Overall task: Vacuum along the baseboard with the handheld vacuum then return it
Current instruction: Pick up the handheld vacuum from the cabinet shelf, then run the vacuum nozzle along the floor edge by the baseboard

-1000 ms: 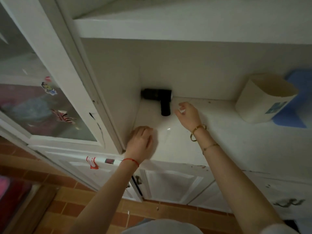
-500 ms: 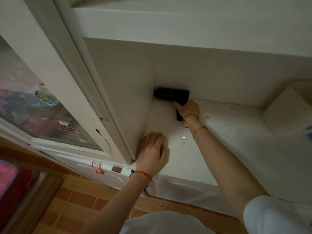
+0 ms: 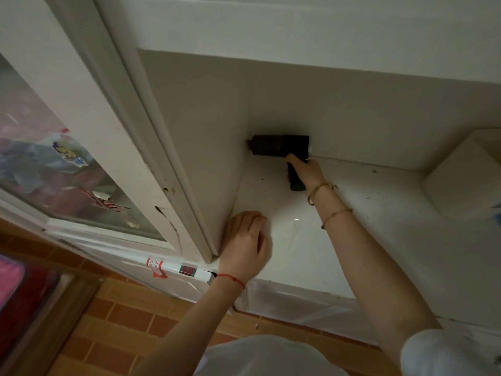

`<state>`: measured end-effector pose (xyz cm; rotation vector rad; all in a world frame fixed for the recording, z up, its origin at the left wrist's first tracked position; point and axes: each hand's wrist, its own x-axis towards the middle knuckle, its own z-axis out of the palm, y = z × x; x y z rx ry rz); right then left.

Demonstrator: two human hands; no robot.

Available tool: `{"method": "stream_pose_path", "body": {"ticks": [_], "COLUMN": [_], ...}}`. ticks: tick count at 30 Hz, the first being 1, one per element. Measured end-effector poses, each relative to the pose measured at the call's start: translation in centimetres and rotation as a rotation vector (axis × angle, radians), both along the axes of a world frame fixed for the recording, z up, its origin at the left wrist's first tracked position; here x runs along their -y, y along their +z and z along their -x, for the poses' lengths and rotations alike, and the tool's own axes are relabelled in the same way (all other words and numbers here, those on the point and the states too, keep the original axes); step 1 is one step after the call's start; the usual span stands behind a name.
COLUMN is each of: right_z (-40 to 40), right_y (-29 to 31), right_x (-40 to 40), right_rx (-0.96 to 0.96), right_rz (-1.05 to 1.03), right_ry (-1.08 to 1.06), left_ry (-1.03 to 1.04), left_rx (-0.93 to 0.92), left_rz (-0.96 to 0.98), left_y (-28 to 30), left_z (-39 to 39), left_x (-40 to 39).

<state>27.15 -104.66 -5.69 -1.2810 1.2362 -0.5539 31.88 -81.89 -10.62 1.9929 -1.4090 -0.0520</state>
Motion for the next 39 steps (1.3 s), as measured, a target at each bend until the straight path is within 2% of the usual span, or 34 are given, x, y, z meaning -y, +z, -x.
{"method": "stream_pose_path", "body": {"ticks": [6,13,22,29,35,39], "right_z": [3.4,8.4,15.7,23.7,30.8,35.2], "right_y": [1.5,3.5,3.2,3.1,2.2,0.7], "right_x": [-3.0,-8.6,-14.9,-21.3,-28.2,-32.6], "right_rx": [0.483,0.754,0.718,0.756,0.723,0.731], "right_rz": [-0.226,-0.376,-0.325,-0.225,-0.154,-0.120], "right_ry": [-0.016,0.023,-0.150,-0.310,-0.594,-0.750], "left_ry": [-0.011,-0.036,-0.182,-0.589,-0.852,-1.021], "left_rx": [0.001,0.010,0.024,-0.007,-0.025,-0.031], "left_rz": [0.015,0.015,0.017,-0.014,0.011,-0.132], "left_y": [0.2,-0.1,-0.2,2.8,1.6,0.7], "left_z": [0.0,-0.2,0.6,5.5,13.2,18.6], "left_x": [-0.1,-0.3,-0.5,-0.6,-0.9,-1.8]}}
